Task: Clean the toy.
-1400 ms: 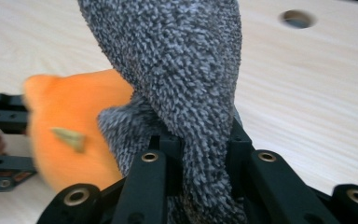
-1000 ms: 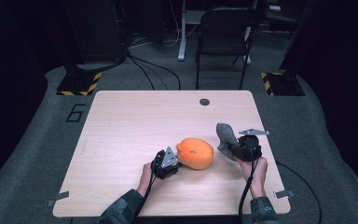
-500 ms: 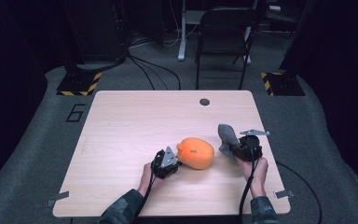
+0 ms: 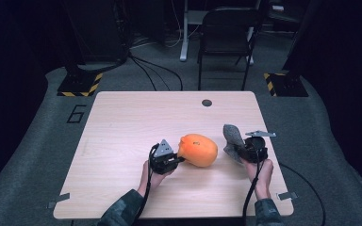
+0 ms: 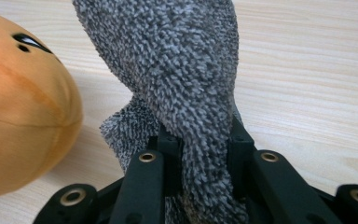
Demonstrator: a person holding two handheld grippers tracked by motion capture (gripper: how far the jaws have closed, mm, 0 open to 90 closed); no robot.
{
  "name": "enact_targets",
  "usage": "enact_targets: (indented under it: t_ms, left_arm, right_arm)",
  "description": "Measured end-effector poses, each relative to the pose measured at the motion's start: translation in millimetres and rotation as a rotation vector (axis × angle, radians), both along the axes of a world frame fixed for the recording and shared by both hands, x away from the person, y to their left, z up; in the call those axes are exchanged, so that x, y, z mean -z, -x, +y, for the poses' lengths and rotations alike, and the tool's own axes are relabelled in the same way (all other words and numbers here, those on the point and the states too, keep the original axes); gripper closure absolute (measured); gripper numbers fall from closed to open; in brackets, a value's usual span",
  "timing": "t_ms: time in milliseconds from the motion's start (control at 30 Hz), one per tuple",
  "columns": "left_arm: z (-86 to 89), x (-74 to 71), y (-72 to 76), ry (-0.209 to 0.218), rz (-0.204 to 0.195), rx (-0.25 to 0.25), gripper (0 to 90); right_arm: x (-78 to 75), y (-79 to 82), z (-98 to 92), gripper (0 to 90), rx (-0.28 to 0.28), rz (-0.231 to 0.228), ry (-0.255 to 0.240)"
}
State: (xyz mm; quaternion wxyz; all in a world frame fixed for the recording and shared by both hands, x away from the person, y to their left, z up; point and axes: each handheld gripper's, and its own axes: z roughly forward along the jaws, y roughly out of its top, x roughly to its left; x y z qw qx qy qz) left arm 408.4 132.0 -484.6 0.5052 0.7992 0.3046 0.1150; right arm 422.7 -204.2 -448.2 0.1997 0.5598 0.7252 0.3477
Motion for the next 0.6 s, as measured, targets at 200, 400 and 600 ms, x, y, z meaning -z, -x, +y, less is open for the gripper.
enact_targets:
  t_ms: [200, 400, 600]
  left_arm:
    - [0.6, -12.3, 1.8, 0.01, 0.089, -0.002, 79.4]
    - [-1.0, -12.8, 2.4, 0.028, 0.183, 0.0, 79.4]
    - [-3.4, -4.9, -0.5, 0.023, 0.23, -0.022, 78.7]
  right_arm:
    - [-8.1, 3.9, 2.0, 73.6, 0.0, -0.017, 0.001]
    - [-23.3, 10.6, 8.2, 73.6, -0.018, -0.05, 0.002]
    - [-41.0, 17.9, 19.3, 73.6, -0.06, -0.078, -0.005]
